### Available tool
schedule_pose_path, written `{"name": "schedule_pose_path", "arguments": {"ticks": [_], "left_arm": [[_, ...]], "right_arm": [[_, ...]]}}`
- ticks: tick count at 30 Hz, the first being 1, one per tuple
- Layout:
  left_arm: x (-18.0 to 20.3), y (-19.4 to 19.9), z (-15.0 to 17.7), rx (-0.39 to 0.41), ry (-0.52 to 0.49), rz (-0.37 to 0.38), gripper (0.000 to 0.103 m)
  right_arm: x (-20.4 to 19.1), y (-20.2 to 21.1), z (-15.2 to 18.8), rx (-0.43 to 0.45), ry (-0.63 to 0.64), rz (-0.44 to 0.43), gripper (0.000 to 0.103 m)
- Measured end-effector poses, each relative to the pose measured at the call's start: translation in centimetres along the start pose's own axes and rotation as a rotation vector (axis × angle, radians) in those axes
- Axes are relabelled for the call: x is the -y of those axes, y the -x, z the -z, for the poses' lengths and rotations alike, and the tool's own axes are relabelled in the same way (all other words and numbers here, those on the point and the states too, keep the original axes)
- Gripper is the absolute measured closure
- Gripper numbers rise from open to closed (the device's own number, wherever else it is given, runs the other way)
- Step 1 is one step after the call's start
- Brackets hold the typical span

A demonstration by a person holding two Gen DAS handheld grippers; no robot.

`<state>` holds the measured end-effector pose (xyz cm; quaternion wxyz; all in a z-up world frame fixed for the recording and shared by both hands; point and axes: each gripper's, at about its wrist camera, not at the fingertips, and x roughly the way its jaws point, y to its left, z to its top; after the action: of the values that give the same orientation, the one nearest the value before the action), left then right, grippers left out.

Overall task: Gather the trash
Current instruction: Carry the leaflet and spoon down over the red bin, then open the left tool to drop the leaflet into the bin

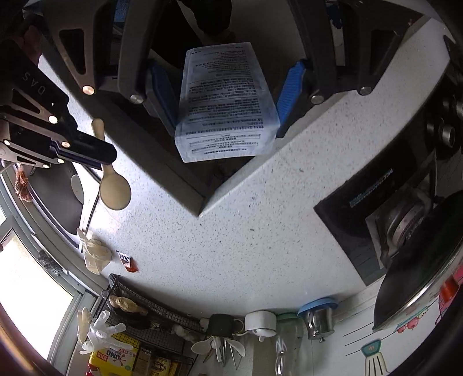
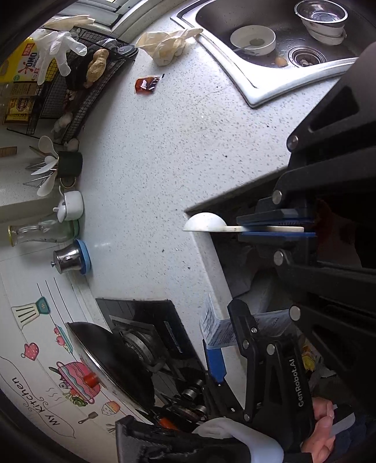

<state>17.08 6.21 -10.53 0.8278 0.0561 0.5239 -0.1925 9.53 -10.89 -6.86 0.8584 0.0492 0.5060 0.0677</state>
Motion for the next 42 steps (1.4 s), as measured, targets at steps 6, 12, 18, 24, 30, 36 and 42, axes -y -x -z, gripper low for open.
{"name": "schedule_pose_path", "arguments": {"ticks": [6, 12, 18, 24, 30, 36, 42], "left_arm": [[-1.5, -1.0, 6.0, -0.064, 0.060, -0.008, 0.041], [-2.5, -4.7, 10.3, -0.134, 0.113, 0.008, 0.041], [-3.5, -11.7, 14.3, -0.219, 0.164, 0.035, 0.041], [-3.7, -20.0, 17.2, -0.256, 0.154, 0.022, 0.041], [-4.4, -27.6, 19.5, -0.296, 0.177, 0.062, 0.041], [-3.4, -33.6, 21.6, -0.342, 0.133, 0.088, 0.040], [-1.7, -36.8, 23.2, -0.385, 0.092, 0.106, 0.040]], "right_arm": [[-2.2, -2.2, 4.9, -0.099, 0.030, -0.011, 0.100], [-3.1, -5.8, 8.2, -0.180, 0.051, -0.024, 0.100], [-2.6, -12.1, 11.4, -0.245, 0.057, -0.022, 0.100], [-0.1, -19.4, 14.7, -0.301, 0.011, -0.004, 0.100], [1.9, -25.5, 18.2, -0.329, 0.001, 0.010, 0.100], [4.6, -29.7, 20.4, -0.353, -0.033, 0.038, 0.100], [6.1, -31.5, 21.7, -0.363, -0.060, 0.053, 0.100]]}}
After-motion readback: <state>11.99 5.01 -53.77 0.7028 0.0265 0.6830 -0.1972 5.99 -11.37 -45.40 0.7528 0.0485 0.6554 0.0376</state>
